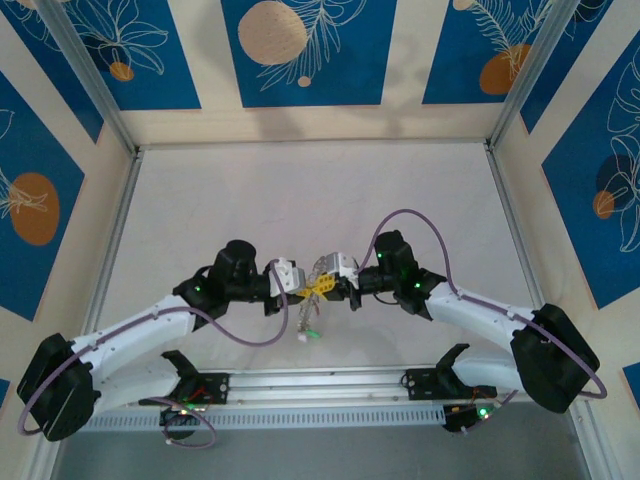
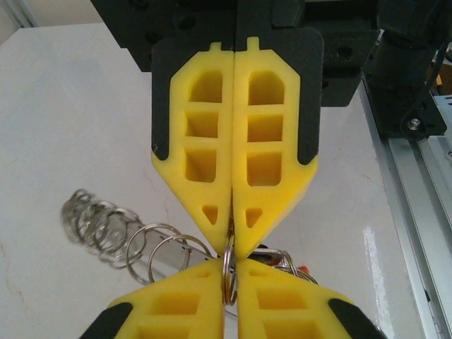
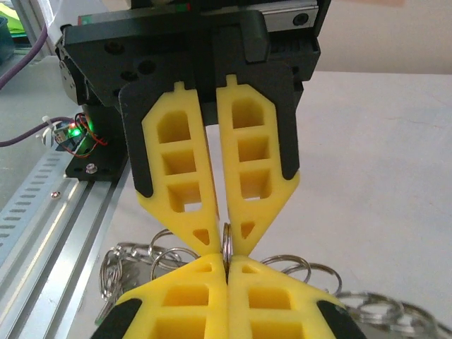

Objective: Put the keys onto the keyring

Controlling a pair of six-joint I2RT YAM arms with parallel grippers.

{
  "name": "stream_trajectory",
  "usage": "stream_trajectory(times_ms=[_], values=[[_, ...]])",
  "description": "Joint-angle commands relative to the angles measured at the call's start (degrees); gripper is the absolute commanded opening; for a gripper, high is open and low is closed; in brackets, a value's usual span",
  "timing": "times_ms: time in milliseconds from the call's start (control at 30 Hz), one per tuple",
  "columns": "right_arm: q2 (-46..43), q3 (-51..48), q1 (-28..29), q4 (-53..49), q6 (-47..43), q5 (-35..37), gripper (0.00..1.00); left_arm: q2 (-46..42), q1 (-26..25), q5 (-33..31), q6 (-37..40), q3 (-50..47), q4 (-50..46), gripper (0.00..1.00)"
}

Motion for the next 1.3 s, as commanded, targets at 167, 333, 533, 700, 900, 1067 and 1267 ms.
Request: stream_trajectory(times_ms=[167, 333, 533, 700, 900, 1067, 1267], values=[[-0.3, 1.8, 0.9, 0.2, -2.2, 1.1, 0.07, -0.6, 0.1, 1.6, 1.1, 2.0, -0.4, 0.0], [-4.0, -1.5, -0.8, 1.9, -1.2, 0.9, 0.2, -2.1, 0.1, 2.1, 1.1, 2.1, -1.0, 0.0], [-5.3, -2.4, -1.7, 0.2, -1.2, 0.2, 0.21, -2.7, 0.1, 2.5, 1.8, 1.9, -1.4, 0.0], [-4.5, -1.8, -1.8, -1.5, -1.8, -0.5, 0.19, -3.3, 0.1, 3.0, 1.6, 1.3, -0.1, 0.0], [-2.8, -1.3, -1.8, -1.5, -1.1, -2.9, 0.19, -4.4, 0.1, 2.7, 1.1, 0.7, 0.8, 0.0], [-1.4, -0.7, -1.6, -1.9, -0.9, -4.1, 0.19, -4.5, 0.1, 3.0, 0.7, 0.4, 1.5, 0.0], [-0.1, 0.4, -1.6, -1.9, -0.2, -4.9, 0.0, -4.2, 0.1, 4.5, 0.6, 0.5, 2.5, 0.0]])
